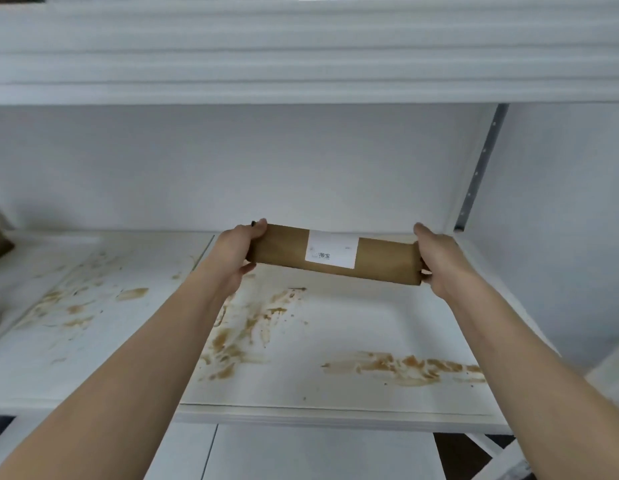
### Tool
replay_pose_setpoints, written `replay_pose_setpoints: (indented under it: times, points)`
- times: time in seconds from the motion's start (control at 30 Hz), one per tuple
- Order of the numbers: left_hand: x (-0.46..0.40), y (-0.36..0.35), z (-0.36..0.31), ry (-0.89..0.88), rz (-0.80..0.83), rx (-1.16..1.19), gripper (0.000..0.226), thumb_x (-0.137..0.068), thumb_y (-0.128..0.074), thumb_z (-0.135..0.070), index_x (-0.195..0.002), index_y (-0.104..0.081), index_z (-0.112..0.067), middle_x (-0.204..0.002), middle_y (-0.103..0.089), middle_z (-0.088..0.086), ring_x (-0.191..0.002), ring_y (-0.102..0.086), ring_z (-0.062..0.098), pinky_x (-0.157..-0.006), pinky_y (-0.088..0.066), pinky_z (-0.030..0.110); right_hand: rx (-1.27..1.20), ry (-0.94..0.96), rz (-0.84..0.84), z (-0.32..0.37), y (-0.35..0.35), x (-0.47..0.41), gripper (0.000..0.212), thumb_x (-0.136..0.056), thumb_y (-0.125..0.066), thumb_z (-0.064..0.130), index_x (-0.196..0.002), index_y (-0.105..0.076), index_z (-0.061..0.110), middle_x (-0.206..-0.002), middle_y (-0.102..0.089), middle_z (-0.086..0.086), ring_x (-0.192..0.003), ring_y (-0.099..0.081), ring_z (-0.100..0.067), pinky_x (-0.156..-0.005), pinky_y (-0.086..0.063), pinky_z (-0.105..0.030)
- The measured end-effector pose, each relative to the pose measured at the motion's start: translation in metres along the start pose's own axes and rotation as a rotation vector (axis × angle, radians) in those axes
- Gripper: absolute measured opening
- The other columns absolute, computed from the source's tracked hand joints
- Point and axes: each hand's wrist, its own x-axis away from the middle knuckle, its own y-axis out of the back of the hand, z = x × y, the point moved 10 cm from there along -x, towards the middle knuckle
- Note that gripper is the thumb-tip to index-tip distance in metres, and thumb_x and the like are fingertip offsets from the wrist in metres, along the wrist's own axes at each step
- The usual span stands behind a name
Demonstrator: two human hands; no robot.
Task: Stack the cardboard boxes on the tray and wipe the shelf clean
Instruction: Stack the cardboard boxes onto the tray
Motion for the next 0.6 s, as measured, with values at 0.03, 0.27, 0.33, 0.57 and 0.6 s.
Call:
replay_pose_setpoints:
  times: [0.03, 0.27, 0.33, 0.57, 0.6]
  points:
    - [0.002, 0.005, -0.001, -0.010, 0.014, 0.004, 0.029, -0.090, -0.059, -0.030, -0.115, -0.061, -0.015, -0.110, -0.060, -0.001, -0.098, -0.055, 0.016, -0.079, -0.046, 0.029, -0.035, -0.030, 0.020, -0.005, -0.008, 0.004, 0.025, -0.096, -0.050, 0.035, -0.103, -0.051, 0.011, -0.095, -0.052, -0.004, -0.083, -0.052, -0.021, -0.073, -0.045, -0.036]
    - [0.010, 0.059, -0.003, -0.014, -0.067, -0.059, 0.049, -0.076, -0.047, 0.007, -0.120, -0.055, -0.014, -0.099, -0.058, 0.007, -0.089, -0.052, 0.023, -0.075, -0.042, 0.036, 0.015, -0.088, 0.166, -0.030, -0.055, 0.030, 0.018, -0.081, -0.048, -0.009, -0.088, -0.060, 0.002, -0.086, -0.054, -0.012, -0.073, -0.051, -0.023, -0.069, -0.055, -0.040]
    - [0.012, 0.071, 0.001, -0.008, -0.102, -0.104, 0.056, -0.071, -0.043, 0.014, -0.120, -0.052, -0.012, -0.098, -0.058, 0.014, -0.077, -0.050, 0.022, -0.061, -0.039, 0.033, 0.028, -0.080, 0.193, -0.033, -0.065, 0.035, 0.026, -0.079, -0.047, -0.011, -0.090, -0.064, 0.004, -0.088, -0.057, -0.011, -0.077, -0.052, -0.022, -0.069, -0.054, -0.037]
    - [0.015, 0.092, 0.026, 0.037, -0.083, -0.261, 0.078, -0.074, -0.033, 0.017, -0.144, -0.040, -0.018, -0.092, -0.060, 0.009, -0.077, -0.058, 0.021, -0.071, -0.051, 0.030, 0.003, -0.032, 0.176, -0.039, -0.079, 0.043, 0.026, -0.086, -0.056, -0.002, -0.109, -0.056, 0.009, -0.108, -0.061, -0.011, -0.085, -0.059, -0.021, -0.079, -0.049, -0.039]
    - [0.017, 0.094, 0.027, 0.032, -0.089, -0.279, 0.073, -0.076, -0.033, 0.017, -0.140, -0.046, -0.017, -0.084, -0.059, 0.008, -0.068, -0.056, 0.019, -0.060, -0.048, 0.028, 0.015, -0.032, 0.178, -0.040, -0.080, 0.044, 0.023, -0.086, -0.056, 0.001, -0.107, -0.057, 0.011, -0.112, -0.062, -0.011, -0.093, -0.060, -0.024, -0.082, -0.050, -0.041]
